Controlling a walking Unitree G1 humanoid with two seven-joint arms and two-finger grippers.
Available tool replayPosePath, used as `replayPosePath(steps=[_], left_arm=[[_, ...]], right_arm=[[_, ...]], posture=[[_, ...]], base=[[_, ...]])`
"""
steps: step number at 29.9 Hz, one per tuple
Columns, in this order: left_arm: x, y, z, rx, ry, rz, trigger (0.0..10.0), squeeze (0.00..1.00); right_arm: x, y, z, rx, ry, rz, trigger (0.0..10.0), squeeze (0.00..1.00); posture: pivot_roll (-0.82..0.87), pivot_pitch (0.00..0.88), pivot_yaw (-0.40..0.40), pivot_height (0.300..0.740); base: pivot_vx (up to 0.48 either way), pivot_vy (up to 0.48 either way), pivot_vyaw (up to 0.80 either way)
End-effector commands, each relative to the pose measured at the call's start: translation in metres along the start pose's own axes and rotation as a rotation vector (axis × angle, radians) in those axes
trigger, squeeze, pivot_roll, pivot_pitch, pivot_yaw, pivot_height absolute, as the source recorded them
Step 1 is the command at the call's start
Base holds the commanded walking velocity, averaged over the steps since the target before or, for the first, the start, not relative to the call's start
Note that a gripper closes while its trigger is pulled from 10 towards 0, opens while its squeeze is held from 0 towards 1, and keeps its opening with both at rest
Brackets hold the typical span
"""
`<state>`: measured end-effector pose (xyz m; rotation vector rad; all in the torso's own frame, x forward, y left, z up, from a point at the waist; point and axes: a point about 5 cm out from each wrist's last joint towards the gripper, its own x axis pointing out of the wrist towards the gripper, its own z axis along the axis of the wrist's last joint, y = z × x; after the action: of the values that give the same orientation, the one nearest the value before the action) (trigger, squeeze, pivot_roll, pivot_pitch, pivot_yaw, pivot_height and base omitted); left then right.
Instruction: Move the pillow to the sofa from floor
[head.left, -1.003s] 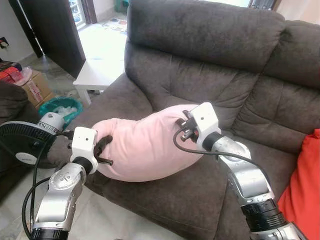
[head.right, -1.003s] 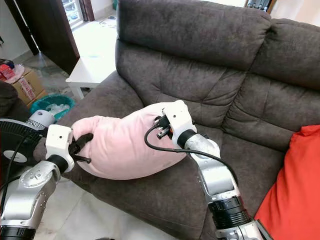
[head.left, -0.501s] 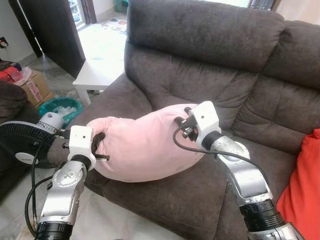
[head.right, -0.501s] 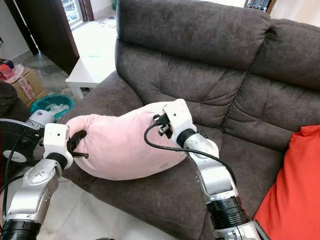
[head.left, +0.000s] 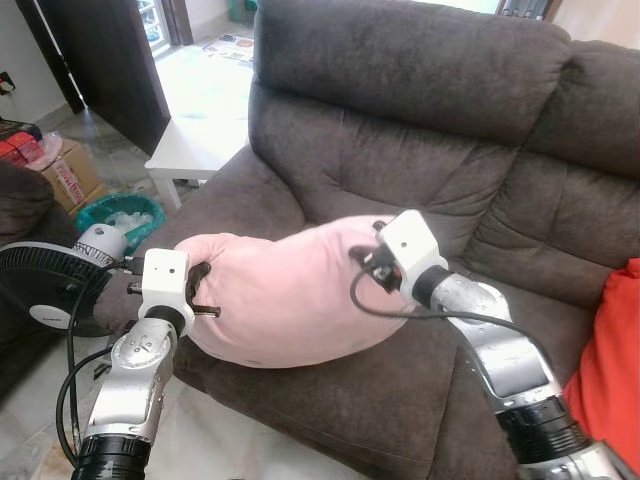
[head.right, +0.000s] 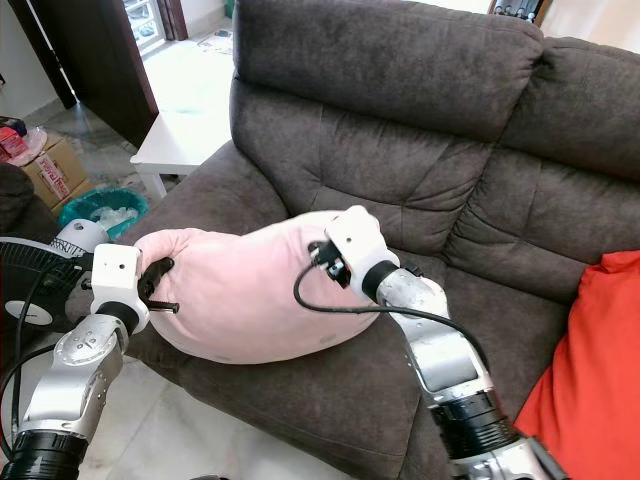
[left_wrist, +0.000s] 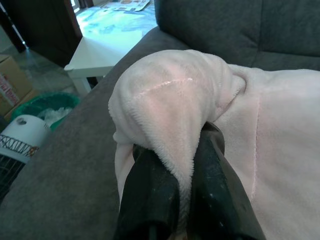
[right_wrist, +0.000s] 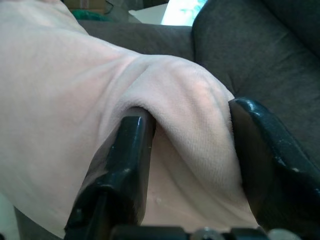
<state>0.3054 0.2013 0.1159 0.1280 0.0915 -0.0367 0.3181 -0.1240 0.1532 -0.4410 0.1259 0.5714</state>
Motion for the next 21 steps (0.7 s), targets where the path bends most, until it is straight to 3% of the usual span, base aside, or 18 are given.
replayPosePath(steps=[1, 11, 12, 13, 16, 17, 21], left_arm=[[0.002, 0.001, 0.009, 0.023, -0.043, 0.020, 10.0, 0.00], [0.002, 0.003, 0.007, 0.039, -0.040, 0.028, 10.0, 0.00], [0.002, 0.003, 0.007, 0.040, -0.040, 0.028, 10.0, 0.00], [0.002, 0.003, 0.008, 0.041, -0.039, 0.029, 10.0, 0.00], [0.003, 0.002, 0.007, 0.041, -0.039, 0.028, 10.0, 0.00], [0.003, 0.002, 0.007, 0.042, -0.039, 0.029, 10.0, 0.00], [0.002, 0.003, 0.006, 0.044, -0.036, 0.042, 10.0, 0.00]], right_arm=[[0.002, 0.003, -0.001, -0.024, 0.011, 0.020, 10.0, 0.00], [0.000, 0.006, -0.007, -0.083, 0.051, 0.088, 10.0, 0.00], [0.000, 0.005, -0.009, -0.115, 0.064, 0.093, 10.0, 0.55], [-0.001, -0.001, -0.014, -0.148, 0.096, 0.075, 10.0, 1.00], [-0.002, -0.012, -0.018, -0.216, 0.136, 0.017, 10.0, 1.00], [-0.002, -0.019, -0.020, -0.246, 0.155, -0.020, 10.0, 0.00], [-0.004, -0.036, -0.017, -0.172, 0.133, -0.154, 10.0, 0.00]], posture=[[0.13, 0.088, -0.054, 0.740], [0.13, 0.092, -0.054, 0.740], [0.13, 0.092, -0.054, 0.740], [0.13, 0.092, -0.054, 0.740], [0.13, 0.092, -0.054, 0.740], [0.13, 0.092, -0.054, 0.740], [0.13, 0.091, -0.054, 0.740]], base=[[0.000, 0.000, 0.00], [0.000, 0.000, 0.00], [0.000, 0.000, 0.00], [0.000, 0.000, 0.00], [0.000, 0.000, 0.00], [0.000, 0.000, 0.00], [0.000, 0.000, 0.00]])
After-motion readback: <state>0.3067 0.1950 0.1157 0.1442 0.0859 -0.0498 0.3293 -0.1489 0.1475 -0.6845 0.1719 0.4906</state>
